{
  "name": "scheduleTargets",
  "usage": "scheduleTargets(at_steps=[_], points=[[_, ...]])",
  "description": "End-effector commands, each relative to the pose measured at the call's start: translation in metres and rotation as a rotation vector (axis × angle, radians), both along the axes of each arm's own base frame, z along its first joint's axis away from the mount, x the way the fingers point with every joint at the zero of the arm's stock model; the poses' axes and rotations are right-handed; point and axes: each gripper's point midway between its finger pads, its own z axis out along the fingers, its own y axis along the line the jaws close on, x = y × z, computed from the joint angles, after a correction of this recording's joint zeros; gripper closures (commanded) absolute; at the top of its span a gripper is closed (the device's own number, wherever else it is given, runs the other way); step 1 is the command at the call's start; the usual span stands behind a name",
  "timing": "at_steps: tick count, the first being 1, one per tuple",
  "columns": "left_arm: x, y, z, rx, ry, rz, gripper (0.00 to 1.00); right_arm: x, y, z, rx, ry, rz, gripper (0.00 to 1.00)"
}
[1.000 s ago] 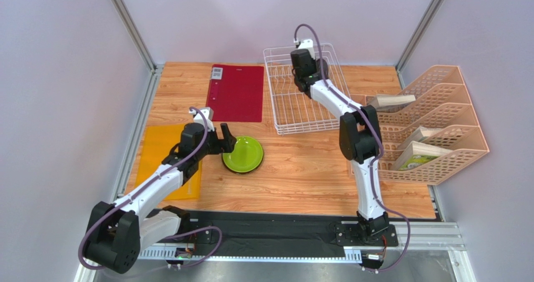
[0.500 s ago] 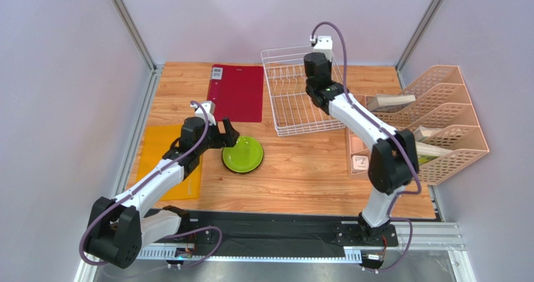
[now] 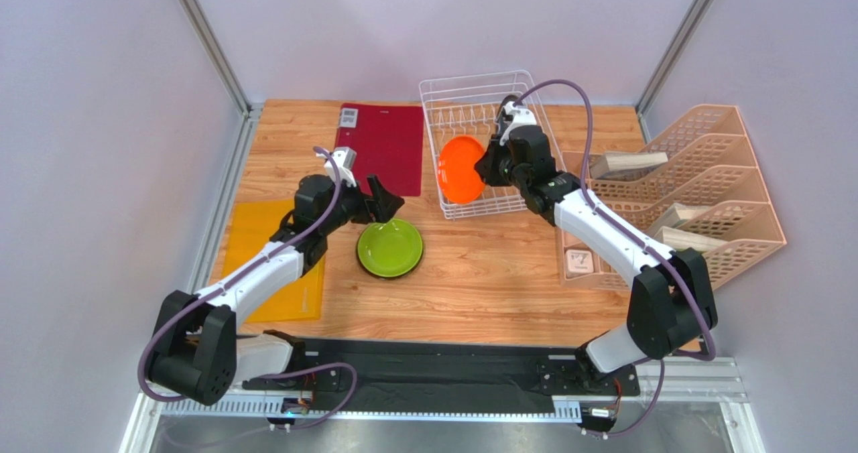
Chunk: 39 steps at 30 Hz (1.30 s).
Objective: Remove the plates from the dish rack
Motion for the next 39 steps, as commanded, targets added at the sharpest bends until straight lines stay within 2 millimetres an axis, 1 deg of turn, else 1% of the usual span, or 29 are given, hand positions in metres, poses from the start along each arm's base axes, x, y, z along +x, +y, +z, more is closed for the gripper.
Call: scheduleTargets(at_steps=[1,5,11,17,20,23,25,26,27,29,30,32,33,35,36,37,38,39], points=[[0.010,-0.021,0.046,-0.111,-0.113,-0.064,0.00,-0.010,0.048,0.042,0.232,-0.033,0.191,1.00],[0.015,-0.025,0.048,-0.131,-0.119,-0.068,0.01,-0.014,0.061,0.040,0.279,-0.001,0.247,1.00],[0.019,-0.029,0.051,-0.152,-0.126,-0.065,0.01,-0.016,0.069,0.037,0.292,0.019,0.277,1.00],[0.022,-0.032,0.056,-0.173,-0.136,-0.070,0.03,-0.022,0.081,0.034,0.334,0.063,0.347,1.00],[0.022,-0.033,0.053,-0.177,-0.133,-0.069,0.04,-0.026,0.091,0.040,0.372,0.062,0.410,1.00],[0.023,-0.033,0.053,-0.186,-0.143,-0.067,0.07,-0.030,0.099,0.040,0.415,0.085,0.452,1.00],[0.023,-0.033,0.052,-0.188,-0.145,-0.067,0.11,-0.033,0.105,0.043,0.451,0.092,0.485,1.00],[0.022,-0.033,0.051,-0.189,-0.142,-0.067,0.12,-0.034,0.106,0.041,0.461,0.100,0.491,1.00],[0.023,-0.032,0.051,-0.188,-0.144,-0.062,0.18,-0.036,0.108,0.044,0.482,0.098,0.510,1.00],[0.023,-0.032,0.050,-0.194,-0.149,-0.059,0.24,-0.037,0.112,0.043,0.499,0.110,0.529,1.00],[0.022,-0.032,0.049,-0.197,-0.146,-0.057,0.35,-0.039,0.115,0.045,0.513,0.106,0.556,1.00],[0.021,-0.031,0.049,-0.200,-0.151,-0.057,0.45,-0.041,0.119,0.044,0.542,0.125,0.584,1.00],[0.021,-0.031,0.049,-0.203,-0.151,-0.055,0.55,-0.042,0.122,0.044,0.554,0.131,0.596,1.00],[0.020,-0.032,0.048,-0.204,-0.156,-0.060,0.66,-0.044,0.127,0.043,0.584,0.150,0.629,1.00],[0.020,-0.032,0.049,-0.205,-0.160,-0.063,0.77,-0.044,0.127,0.042,0.592,0.154,0.636,1.00],[0.019,-0.032,0.048,-0.204,-0.159,-0.063,0.83,-0.044,0.129,0.042,0.603,0.164,0.642,1.00],[0.018,-0.032,0.047,-0.205,-0.157,-0.069,0.93,-0.045,0.131,0.039,0.609,0.173,0.661,1.00],[0.018,-0.032,0.048,-0.205,-0.162,-0.071,0.99,-0.045,0.133,0.040,0.612,0.173,0.672,1.00]])
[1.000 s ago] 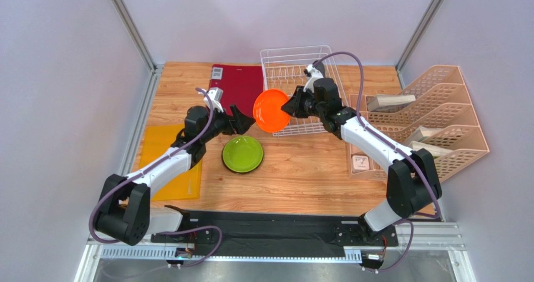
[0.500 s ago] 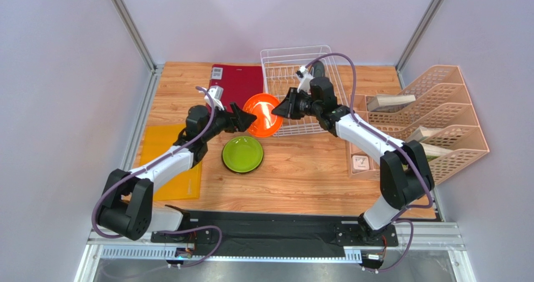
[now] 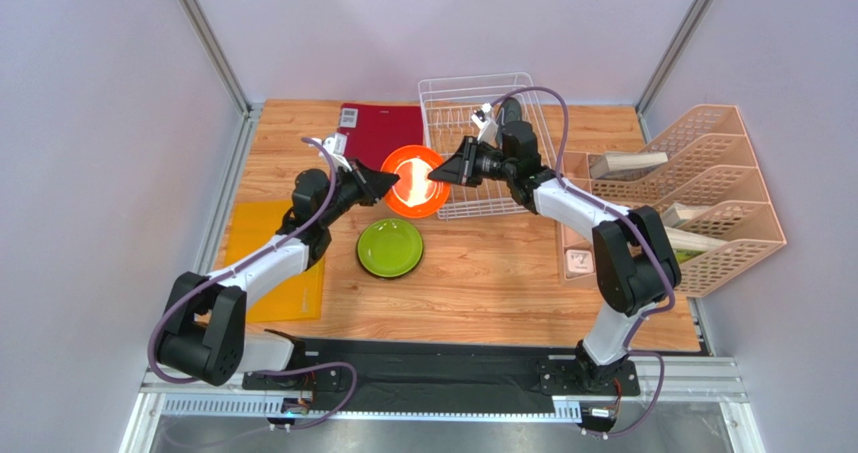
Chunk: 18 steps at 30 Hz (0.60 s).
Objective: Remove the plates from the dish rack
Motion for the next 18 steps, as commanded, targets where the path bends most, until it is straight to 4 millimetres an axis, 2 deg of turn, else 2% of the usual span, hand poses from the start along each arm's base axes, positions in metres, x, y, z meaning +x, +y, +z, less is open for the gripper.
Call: scheduleTargets(at_steps=[1,5,6,8,9,10,12,13,14,15,16,18], points=[[-0.008,-0.011,0.005,0.025,-0.070,-0.063,1.00,-0.017,0.030,0.036,0.124,-0.042,0.151,1.00],[-0.011,-0.013,0.003,0.024,-0.078,-0.081,1.00,-0.016,0.033,0.030,0.130,-0.030,0.170,1.00],[-0.012,-0.013,0.004,0.024,-0.083,-0.080,1.00,-0.016,0.033,0.030,0.130,-0.035,0.172,0.97],[-0.012,-0.009,0.001,0.032,-0.083,-0.059,1.00,-0.015,0.032,0.029,0.115,-0.042,0.168,0.84],[-0.013,-0.006,0.003,0.033,-0.091,-0.048,1.00,-0.013,0.031,0.028,0.104,-0.044,0.158,0.72],[-0.014,-0.004,0.003,0.037,-0.094,-0.038,1.00,-0.013,0.030,0.030,0.094,-0.054,0.149,0.68],[-0.015,0.003,0.002,0.068,-0.095,-0.007,1.00,-0.007,0.025,0.023,0.038,-0.068,0.106,0.60],[-0.015,0.006,0.002,0.083,-0.096,0.007,1.00,-0.007,0.022,0.027,0.021,-0.086,0.087,0.58],[-0.014,0.011,0.001,0.099,-0.092,0.034,1.00,-0.001,0.015,0.020,-0.031,-0.069,0.029,0.55],[-0.018,0.017,0.004,0.121,-0.104,0.049,1.00,0.001,0.010,0.018,-0.071,-0.105,0.009,0.55],[-0.019,0.020,0.004,0.133,-0.107,0.064,1.00,0.001,0.003,0.027,-0.092,-0.134,-0.019,0.54],[-0.023,0.034,0.004,0.170,-0.112,0.121,1.00,0.007,-0.014,0.020,-0.184,-0.139,-0.114,0.54]])
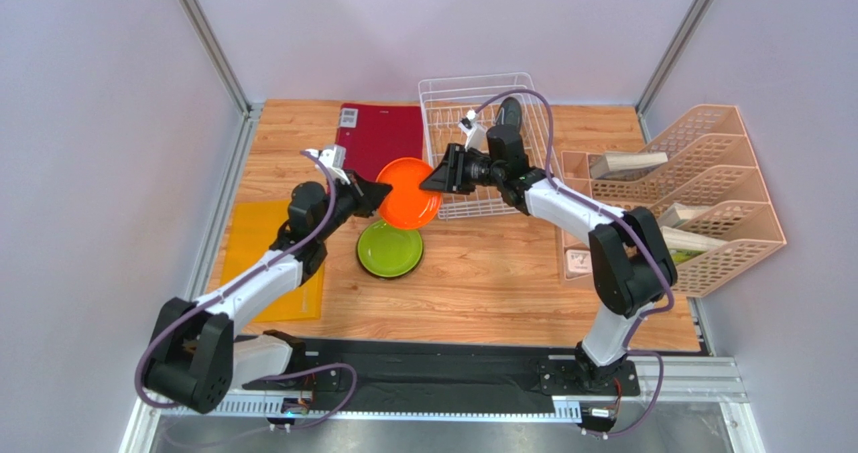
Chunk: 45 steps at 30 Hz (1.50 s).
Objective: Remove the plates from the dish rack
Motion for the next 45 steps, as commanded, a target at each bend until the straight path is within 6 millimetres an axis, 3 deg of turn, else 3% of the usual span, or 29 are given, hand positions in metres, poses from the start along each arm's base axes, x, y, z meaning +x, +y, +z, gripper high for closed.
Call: scheduleTargets(at_steps=[1,3,4,8,14,19,31,36,38,39,40,45], points=[[-0.010,0.026,0.005,0.110,-0.059,0.100,1.00,0.014,-0.034,0.050,-0.138,-0.216,-0.169,0.54],[-0.013,0.039,0.007,0.137,-0.066,0.151,1.00,0.019,-0.049,0.047,-0.201,-0.233,-0.253,0.54],[-0.015,0.042,0.008,0.147,-0.067,0.162,1.00,0.019,-0.056,0.057,-0.209,-0.266,-0.284,0.53],[-0.023,0.054,0.004,0.175,-0.053,0.204,1.00,0.023,-0.077,0.061,-0.262,-0.301,-0.384,0.53],[-0.032,0.060,-0.034,0.232,0.053,0.205,1.00,0.029,-0.092,0.060,-0.309,-0.312,-0.449,0.54],[-0.038,0.060,-0.065,0.240,0.118,0.196,1.00,0.037,-0.101,0.048,-0.333,-0.287,-0.479,0.54],[-0.047,0.060,-0.101,0.251,0.195,0.181,1.00,0.061,-0.142,0.030,-0.411,-0.255,-0.592,0.55],[-0.051,0.058,-0.114,0.258,0.243,0.169,1.00,0.086,-0.174,0.018,-0.576,-0.273,-0.725,0.55],[-0.051,0.059,-0.119,0.261,0.261,0.172,0.95,0.099,-0.185,0.026,-0.616,-0.300,-0.784,0.55],[-0.051,0.059,-0.120,0.259,0.267,0.173,0.91,0.104,-0.187,0.020,-0.640,-0.293,-0.793,0.54],[-0.051,0.058,-0.121,0.260,0.272,0.167,0.87,0.111,-0.189,0.028,-0.639,-0.306,-0.821,0.54],[-0.051,0.050,-0.131,0.266,0.318,0.128,0.82,0.136,-0.197,0.027,-0.706,-0.315,-0.876,0.53]])
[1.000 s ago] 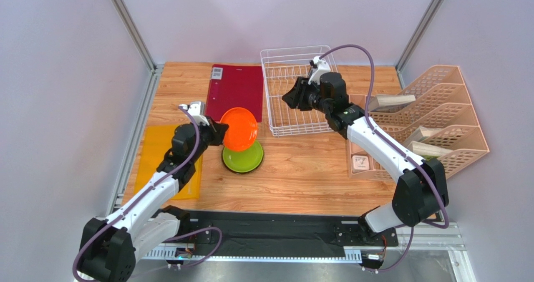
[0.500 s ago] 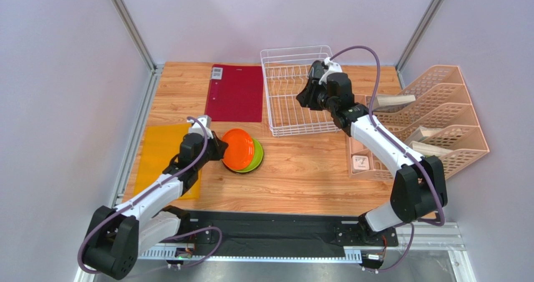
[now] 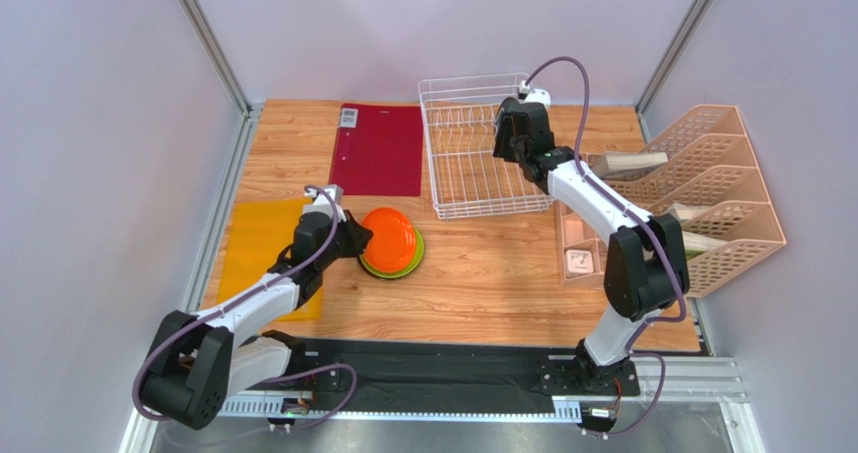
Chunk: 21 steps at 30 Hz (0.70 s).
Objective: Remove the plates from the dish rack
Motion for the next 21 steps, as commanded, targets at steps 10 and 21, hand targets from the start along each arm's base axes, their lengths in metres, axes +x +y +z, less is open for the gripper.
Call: scheduleTargets(at_steps=[10,21], points=[[-0.013,-0.006,-0.024,0.044,0.090,-0.075,0.43,0.091,-0.038,0.024,-0.148,-0.111,-0.180,0.34],[-0.017,-0.006,-0.001,0.031,0.013,-0.098,0.12,0.146,-0.054,-0.004,-0.129,-0.071,-0.210,0.35]])
